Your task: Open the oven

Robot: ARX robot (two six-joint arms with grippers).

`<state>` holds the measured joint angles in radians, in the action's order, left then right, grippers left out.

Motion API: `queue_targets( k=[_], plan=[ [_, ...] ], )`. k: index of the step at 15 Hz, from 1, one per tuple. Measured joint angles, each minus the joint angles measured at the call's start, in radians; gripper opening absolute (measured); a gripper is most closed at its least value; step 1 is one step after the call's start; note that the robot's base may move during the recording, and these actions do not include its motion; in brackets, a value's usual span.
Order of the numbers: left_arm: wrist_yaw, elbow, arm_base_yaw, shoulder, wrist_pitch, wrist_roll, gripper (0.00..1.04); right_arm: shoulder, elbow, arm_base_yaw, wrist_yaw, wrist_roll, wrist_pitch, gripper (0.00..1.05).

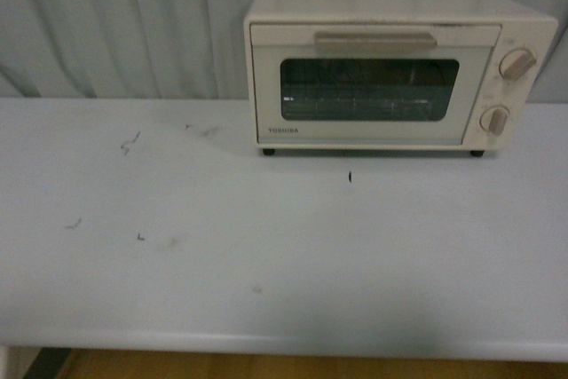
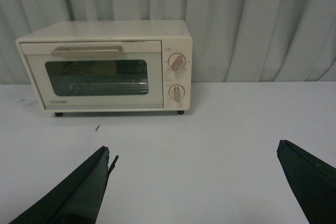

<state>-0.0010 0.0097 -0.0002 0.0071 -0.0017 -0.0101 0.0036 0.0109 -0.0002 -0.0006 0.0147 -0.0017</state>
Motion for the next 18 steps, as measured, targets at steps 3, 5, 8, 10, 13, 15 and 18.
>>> queue_targets(
  k=[3, 5, 8, 10, 13, 15, 18],
  plan=[
    [0.000, 0.000, 0.000, 0.000, 0.004, 0.000, 0.98, 0.000, 0.000, 0.000, 0.000, 0.000, 0.005, 0.98],
    [0.001, 0.000, 0.000, 0.000, -0.003, 0.000, 0.98, 0.000, 0.000, 0.000, 0.000, 0.000, -0.003, 0.98],
    [0.001, 0.000, 0.000, 0.000, -0.002, 0.000, 0.98, 0.000, 0.000, 0.000, 0.000, 0.000, -0.002, 0.98],
    [0.001, 0.000, 0.000, 0.000, -0.002, 0.000, 0.98, 0.000, 0.000, 0.000, 0.000, 0.000, -0.002, 0.98],
    [0.001, 0.000, 0.000, 0.000, -0.002, 0.000, 0.98, 0.000, 0.000, 0.000, 0.000, 0.000, -0.003, 0.98],
    [0.001, 0.000, 0.000, 0.000, -0.002, 0.000, 0.98, 0.000, 0.000, 0.000, 0.000, 0.000, -0.002, 0.98],
    [0.001, 0.000, 0.000, 0.000, -0.002, 0.000, 0.98, 0.000, 0.000, 0.000, 0.000, 0.000, -0.002, 0.98]
  ],
)
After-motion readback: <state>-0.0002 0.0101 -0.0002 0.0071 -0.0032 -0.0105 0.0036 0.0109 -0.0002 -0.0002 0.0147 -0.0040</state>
